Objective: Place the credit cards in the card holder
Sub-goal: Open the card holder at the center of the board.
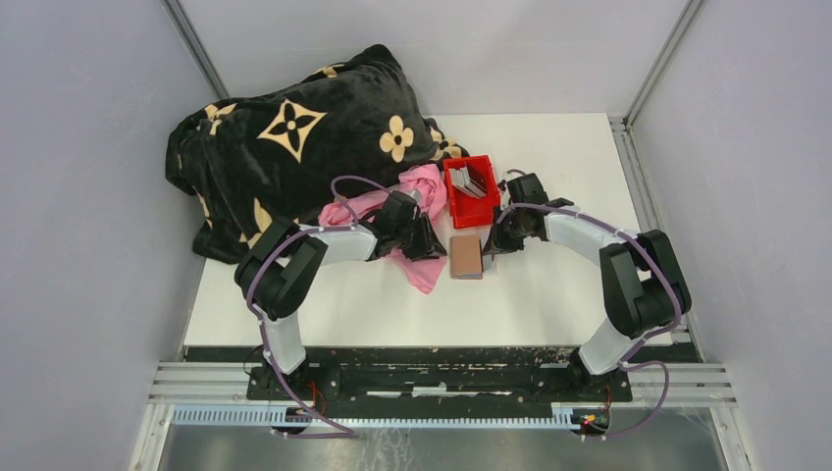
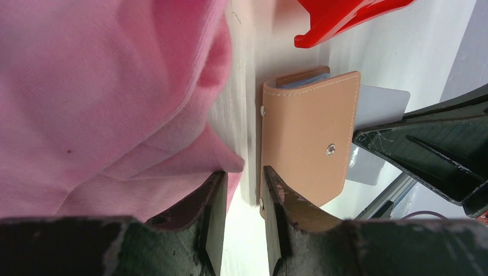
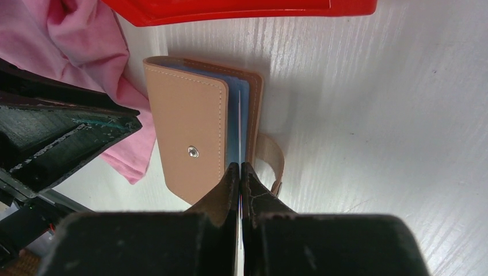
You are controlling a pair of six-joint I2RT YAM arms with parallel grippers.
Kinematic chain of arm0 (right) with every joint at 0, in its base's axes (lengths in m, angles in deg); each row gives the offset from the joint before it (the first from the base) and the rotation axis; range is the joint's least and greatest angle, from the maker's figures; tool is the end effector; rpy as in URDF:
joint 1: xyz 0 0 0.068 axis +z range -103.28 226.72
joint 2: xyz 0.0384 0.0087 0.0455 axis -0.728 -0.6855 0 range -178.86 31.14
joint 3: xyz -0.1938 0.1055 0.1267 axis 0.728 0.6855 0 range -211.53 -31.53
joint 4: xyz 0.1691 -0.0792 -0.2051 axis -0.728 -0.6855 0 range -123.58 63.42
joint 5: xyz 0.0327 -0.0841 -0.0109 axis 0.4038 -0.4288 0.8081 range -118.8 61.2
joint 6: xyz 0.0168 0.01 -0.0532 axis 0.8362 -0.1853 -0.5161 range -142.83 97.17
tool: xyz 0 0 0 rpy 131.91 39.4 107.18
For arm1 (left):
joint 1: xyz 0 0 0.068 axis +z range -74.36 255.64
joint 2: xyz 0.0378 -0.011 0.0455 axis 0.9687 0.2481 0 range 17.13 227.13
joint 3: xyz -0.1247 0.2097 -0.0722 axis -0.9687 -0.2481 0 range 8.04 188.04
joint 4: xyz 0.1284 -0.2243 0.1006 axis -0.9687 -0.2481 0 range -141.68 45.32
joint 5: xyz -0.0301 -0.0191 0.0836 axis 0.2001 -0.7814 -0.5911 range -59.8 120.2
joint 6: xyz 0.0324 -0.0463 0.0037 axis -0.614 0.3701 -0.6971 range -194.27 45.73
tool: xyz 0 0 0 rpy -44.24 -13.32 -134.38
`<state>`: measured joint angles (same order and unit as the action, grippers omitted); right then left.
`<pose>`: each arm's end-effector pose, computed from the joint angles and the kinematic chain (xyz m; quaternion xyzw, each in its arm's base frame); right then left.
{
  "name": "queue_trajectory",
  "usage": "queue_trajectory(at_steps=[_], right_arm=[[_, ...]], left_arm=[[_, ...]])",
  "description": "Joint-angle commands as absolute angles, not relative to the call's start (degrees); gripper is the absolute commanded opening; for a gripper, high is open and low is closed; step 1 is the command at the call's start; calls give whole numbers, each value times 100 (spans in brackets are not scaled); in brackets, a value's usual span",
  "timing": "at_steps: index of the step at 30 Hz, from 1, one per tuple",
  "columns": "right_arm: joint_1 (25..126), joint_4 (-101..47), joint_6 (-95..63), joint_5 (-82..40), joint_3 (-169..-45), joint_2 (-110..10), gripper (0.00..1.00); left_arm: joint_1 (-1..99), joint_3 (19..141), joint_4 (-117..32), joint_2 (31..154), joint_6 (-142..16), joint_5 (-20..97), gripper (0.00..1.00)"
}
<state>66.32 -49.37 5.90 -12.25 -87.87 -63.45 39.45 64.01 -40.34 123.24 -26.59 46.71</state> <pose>0.3134 0.1237 0.1447 0.0404 0.9580 0.2285 0.1687 0.2999 -0.2334 0.1060 -0.0381 0.9177 -0.3478 0.1881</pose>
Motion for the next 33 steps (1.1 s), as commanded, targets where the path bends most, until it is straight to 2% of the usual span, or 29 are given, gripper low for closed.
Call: queue_trajectory(at_steps=[1, 33], right_arm=[[6612, -4602, 702, -1069, -8686, -6399, 1], [6597, -3911, 1449, -385, -8555, -5943, 1]], left_arm=[[3880, 6622, -4037, 12383, -2901, 4593, 35], [3653, 6498, -4382, 12398, -3085, 4654, 34]])
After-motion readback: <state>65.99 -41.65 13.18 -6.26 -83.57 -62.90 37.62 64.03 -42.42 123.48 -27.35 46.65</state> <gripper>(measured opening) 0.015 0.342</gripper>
